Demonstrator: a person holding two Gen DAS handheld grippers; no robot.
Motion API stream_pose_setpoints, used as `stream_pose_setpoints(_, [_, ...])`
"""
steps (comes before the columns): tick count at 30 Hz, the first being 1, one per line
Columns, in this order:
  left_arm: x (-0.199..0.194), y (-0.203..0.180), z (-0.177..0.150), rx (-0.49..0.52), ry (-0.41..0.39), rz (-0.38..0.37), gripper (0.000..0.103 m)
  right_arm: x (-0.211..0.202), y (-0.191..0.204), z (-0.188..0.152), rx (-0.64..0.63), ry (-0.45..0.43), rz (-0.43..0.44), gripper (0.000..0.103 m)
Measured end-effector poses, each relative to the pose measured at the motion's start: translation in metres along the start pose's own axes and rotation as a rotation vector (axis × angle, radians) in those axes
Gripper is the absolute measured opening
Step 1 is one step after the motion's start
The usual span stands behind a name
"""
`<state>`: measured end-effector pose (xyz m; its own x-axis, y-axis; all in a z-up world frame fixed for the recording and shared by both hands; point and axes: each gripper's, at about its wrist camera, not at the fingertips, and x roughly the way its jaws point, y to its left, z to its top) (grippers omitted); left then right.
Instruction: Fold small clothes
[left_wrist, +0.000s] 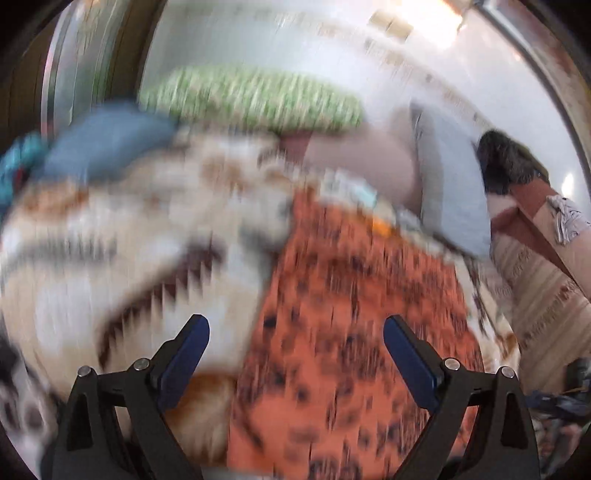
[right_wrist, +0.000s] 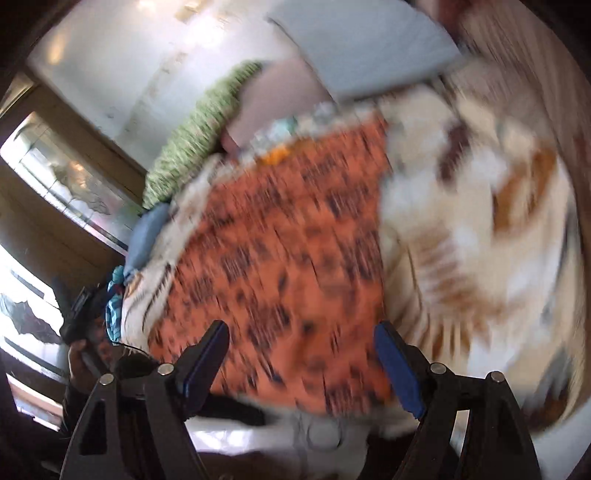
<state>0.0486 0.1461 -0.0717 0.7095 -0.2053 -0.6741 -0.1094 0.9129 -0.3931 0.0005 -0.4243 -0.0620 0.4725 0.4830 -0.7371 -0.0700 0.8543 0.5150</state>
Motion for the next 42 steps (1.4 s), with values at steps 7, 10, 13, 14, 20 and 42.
stream_pose_setpoints(7, [0.018, 0.033, -0.041, -0.161, 0.173, -0.003, 0.095, 0.037, -0.04, -0.025, 0.171, 0.023, -0.042, 0.083])
stream_pose_setpoints(10, [0.029, 0.038, -0.049, -0.19, 0.214, 0.008, 0.095, 0.048, -0.045, -0.027, 0.18, 0.057, -0.08, 0.083])
stream_pose_setpoints(13, [0.036, 0.041, -0.055, -0.227, 0.256, 0.003, 0.095, 0.047, -0.042, -0.031, 0.176, 0.053, -0.06, 0.079])
stream_pose_setpoints(14, [0.036, 0.04, -0.057, -0.219, 0.258, 0.001, 0.095, 0.046, -0.04, -0.031, 0.172, 0.046, -0.059, 0.077])
stream_pose_setpoints(20, [0.048, 0.039, -0.062, -0.207, 0.312, 0.0, 0.038, 0.052, -0.051, -0.036, 0.21, 0.084, -0.116, 0.07])
stream_pose_setpoints(42, [0.05, 0.031, -0.061, -0.114, 0.297, 0.049, 0.004, 0.074, -0.053, -0.034, 0.235, 0.156, -0.124, 0.013])
